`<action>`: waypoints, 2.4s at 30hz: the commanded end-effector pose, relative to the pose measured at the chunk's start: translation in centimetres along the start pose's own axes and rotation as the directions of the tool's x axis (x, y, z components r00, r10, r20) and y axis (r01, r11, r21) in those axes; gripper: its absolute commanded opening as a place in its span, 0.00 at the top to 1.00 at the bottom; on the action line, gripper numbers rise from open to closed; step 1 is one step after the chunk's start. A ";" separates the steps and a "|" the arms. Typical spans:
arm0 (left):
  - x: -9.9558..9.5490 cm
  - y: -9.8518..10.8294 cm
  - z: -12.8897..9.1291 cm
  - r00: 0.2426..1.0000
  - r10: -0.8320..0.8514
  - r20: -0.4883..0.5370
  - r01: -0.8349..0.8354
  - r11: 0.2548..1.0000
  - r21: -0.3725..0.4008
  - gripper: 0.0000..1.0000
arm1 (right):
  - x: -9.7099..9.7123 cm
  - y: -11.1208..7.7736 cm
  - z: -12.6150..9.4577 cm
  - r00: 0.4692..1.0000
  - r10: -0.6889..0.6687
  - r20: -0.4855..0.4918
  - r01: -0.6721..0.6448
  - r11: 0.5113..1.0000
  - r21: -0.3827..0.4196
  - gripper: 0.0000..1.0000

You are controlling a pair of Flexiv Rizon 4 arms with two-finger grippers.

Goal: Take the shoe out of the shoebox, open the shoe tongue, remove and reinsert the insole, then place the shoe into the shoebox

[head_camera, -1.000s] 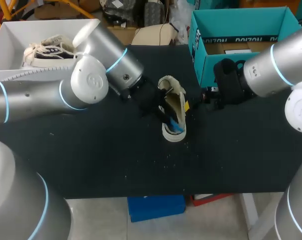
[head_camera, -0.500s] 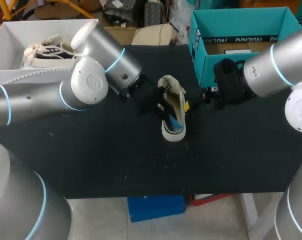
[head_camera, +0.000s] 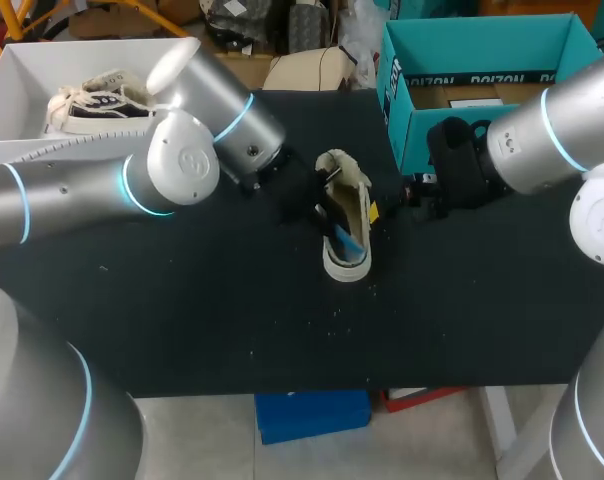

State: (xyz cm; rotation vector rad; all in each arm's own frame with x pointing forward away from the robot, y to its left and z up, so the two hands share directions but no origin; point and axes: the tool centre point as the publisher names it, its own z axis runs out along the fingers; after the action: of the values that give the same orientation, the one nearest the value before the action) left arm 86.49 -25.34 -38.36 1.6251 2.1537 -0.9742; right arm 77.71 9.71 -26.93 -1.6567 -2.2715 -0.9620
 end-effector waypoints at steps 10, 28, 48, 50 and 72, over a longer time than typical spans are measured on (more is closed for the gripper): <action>0.8 -0.3 1.3 0.991 -0.003 -0.135 0.004 1.000 0.005 0.93 | 0.1 0.0 0.0 1.000 0.001 0.003 -0.001 1.000 0.001 0.00; 0.6 -2.9 -1.6 0.985 0.037 -0.168 -0.039 0.999 -0.011 1.00 | 0.1 0.0 0.0 1.000 0.001 0.003 -0.001 1.000 0.001 0.00; 1.4 -1.2 0.6 0.954 0.052 -0.294 -0.071 0.996 -0.053 1.00 | 0.1 0.0 0.0 1.000 0.001 0.003 -0.001 1.000 0.001 0.00; 1.7 -1.1 1.0 0.951 0.050 -0.305 -0.067 0.997 -0.046 1.00 | 0.1 0.0 0.0 1.000 0.001 0.003 -0.001 1.000 0.001 0.00; 0.4 -2.4 -0.7 0.932 0.090 -0.350 -0.113 0.993 -0.044 0.14 | 0.1 0.0 0.0 1.000 0.001 0.003 -0.001 1.000 0.001 0.00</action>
State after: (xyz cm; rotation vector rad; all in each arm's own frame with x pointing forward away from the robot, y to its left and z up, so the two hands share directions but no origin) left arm 84.49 -24.74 -36.85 1.9590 2.2615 -0.6814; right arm 77.71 9.70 -26.92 -1.6567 -2.2715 -0.9620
